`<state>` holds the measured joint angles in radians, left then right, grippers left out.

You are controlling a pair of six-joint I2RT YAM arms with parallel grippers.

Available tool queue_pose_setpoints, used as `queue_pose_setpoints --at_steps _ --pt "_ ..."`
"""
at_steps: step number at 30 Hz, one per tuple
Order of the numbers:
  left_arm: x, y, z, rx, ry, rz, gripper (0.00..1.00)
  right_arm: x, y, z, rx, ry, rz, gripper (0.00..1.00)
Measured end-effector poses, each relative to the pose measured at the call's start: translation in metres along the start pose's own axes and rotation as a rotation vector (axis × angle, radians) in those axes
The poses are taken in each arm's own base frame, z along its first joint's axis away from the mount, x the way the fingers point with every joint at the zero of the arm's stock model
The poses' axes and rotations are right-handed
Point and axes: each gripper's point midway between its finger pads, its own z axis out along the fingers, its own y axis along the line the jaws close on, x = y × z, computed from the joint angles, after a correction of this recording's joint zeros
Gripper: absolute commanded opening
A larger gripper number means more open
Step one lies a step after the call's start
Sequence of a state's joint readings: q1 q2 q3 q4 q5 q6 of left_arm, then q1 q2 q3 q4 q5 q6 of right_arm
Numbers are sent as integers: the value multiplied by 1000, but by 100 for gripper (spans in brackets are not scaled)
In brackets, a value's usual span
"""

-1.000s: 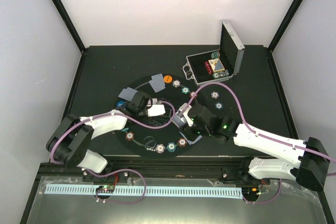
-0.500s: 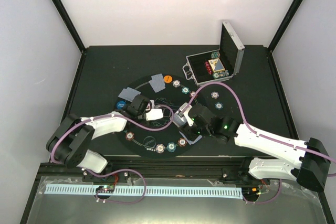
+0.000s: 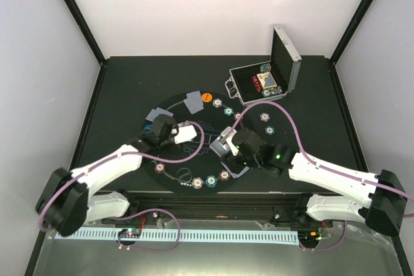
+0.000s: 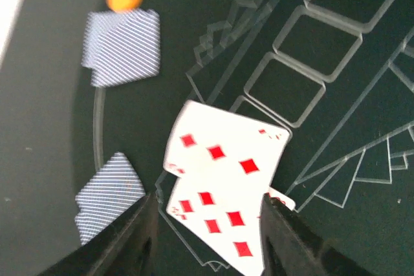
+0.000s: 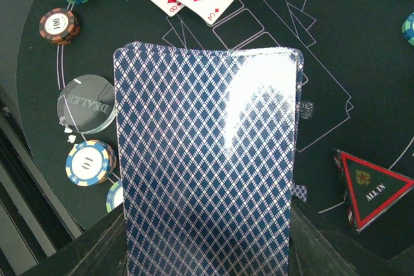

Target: Distribute texas hold em gaming equipment

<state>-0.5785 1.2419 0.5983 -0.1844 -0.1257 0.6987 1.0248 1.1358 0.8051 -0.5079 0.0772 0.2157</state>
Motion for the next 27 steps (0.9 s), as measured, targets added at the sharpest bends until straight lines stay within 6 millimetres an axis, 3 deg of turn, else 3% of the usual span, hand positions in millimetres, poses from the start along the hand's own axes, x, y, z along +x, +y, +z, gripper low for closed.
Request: queue_pose_setpoints --at_steps 2,7,12,16,19,23,27 --pt "-13 12 -19 -41 -67 -55 68 0 0 1 2 2 0 55" --pt "-46 38 -76 -124 -282 -215 95 8 -1 8 10 40 -4 55" --pt "-68 51 -112 -89 -413 -467 97 17 -2 15 17 87 -16 56" --pt "-83 50 -119 44 -431 -729 96 19 -1 17 14 111 -29 56" --pt "-93 37 -115 200 -426 -892 95 17 1 17 7 116 -42 56" --pt "-103 4 -100 477 -351 -1058 91 12 5 16 -7 112 -57 55" --pt "-110 -34 -86 760 -220 -1106 86 12 9 18 -20 119 -72 56"
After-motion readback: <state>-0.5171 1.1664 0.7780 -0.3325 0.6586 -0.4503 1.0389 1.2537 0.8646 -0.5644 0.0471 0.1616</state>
